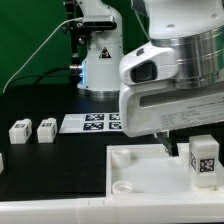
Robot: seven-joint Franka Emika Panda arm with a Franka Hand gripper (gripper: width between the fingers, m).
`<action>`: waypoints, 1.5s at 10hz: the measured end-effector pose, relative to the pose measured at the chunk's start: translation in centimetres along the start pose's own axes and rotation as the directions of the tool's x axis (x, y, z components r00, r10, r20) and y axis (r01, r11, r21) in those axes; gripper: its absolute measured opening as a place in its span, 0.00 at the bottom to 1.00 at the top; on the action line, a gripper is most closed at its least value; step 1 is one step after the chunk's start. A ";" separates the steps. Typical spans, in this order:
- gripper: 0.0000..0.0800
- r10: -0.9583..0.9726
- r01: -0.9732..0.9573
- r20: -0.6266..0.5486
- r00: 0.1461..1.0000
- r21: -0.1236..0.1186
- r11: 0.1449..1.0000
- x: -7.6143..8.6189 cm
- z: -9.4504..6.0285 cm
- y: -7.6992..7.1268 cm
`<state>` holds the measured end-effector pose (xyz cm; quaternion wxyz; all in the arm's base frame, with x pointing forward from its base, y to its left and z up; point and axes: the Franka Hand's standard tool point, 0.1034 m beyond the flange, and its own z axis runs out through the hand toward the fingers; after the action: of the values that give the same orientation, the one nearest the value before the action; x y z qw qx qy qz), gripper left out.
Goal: Assemble one leg
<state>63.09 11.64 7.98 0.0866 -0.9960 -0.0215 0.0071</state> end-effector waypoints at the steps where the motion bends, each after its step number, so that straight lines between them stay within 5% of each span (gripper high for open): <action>1: 0.81 0.001 -0.001 -0.001 1.000 0.001 1.000 0.0 0.0 0.1; 3: 0.49 0.002 -0.002 -0.001 1.000 0.001 1.000 0.0 0.0 0.1; 4: 0.49 0.002 -0.002 -0.001 1.000 0.001 1.000 0.0 0.0 0.1; 5: 0.37 0.004 -0.004 -0.001 1.000 -0.003 1.000 0.0 0.0 0.4; 10: 0.37 0.095 -0.095 -0.023 0.995 -0.001 0.995 0.3 0.1 0.6; 14: 0.37 0.361 -0.358 -0.021 0.932 0.085 0.930 0.3 0.0 1.0; 15: 0.38 0.422 -0.417 -0.006 0.907 0.127 0.900 0.2 0.0 1.1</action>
Offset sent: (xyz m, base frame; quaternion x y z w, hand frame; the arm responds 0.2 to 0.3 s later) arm 0.0000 0.0000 0.0000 0.0000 0.0000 0.0000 1.0000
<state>63.37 10.57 7.79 0.1445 -0.9700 0.1953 0.0104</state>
